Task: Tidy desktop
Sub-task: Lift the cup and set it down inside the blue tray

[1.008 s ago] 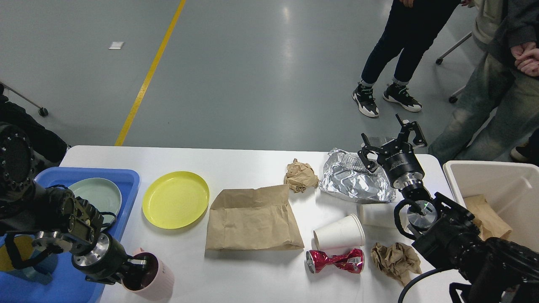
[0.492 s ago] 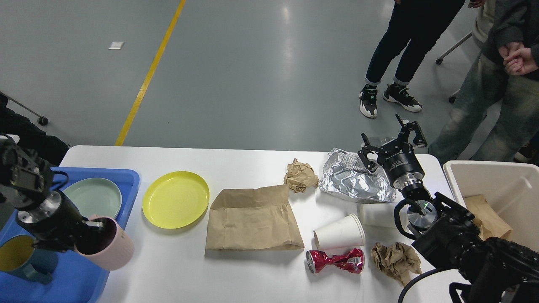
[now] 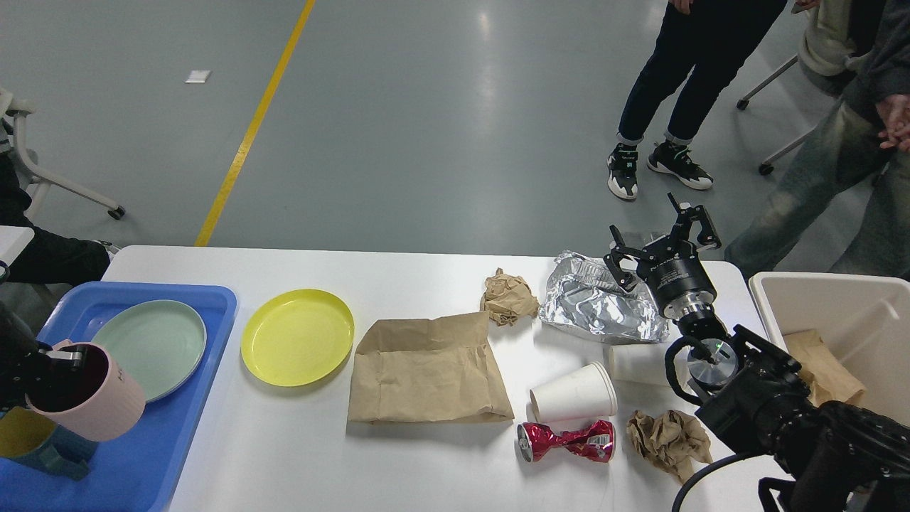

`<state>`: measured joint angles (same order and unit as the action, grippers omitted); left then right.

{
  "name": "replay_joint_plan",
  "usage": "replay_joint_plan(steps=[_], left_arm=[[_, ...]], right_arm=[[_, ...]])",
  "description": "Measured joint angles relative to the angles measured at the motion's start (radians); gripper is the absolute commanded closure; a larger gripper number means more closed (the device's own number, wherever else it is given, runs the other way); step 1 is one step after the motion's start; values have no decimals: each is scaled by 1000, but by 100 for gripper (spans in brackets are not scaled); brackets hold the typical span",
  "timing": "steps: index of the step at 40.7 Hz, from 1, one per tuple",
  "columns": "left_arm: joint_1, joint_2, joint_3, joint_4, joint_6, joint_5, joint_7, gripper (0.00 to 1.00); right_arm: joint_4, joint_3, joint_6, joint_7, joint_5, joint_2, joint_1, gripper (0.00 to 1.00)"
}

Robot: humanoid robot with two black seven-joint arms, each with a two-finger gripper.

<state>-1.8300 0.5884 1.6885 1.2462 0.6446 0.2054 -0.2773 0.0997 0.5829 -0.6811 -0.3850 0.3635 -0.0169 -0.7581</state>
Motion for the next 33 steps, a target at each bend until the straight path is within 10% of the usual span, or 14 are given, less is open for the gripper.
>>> replay_joint_plan(steps=[33], left_arm=[[426,65,-199,-116,-353,-24,9,100]], right_arm=[[0,0,2,0,0,0,0,0]])
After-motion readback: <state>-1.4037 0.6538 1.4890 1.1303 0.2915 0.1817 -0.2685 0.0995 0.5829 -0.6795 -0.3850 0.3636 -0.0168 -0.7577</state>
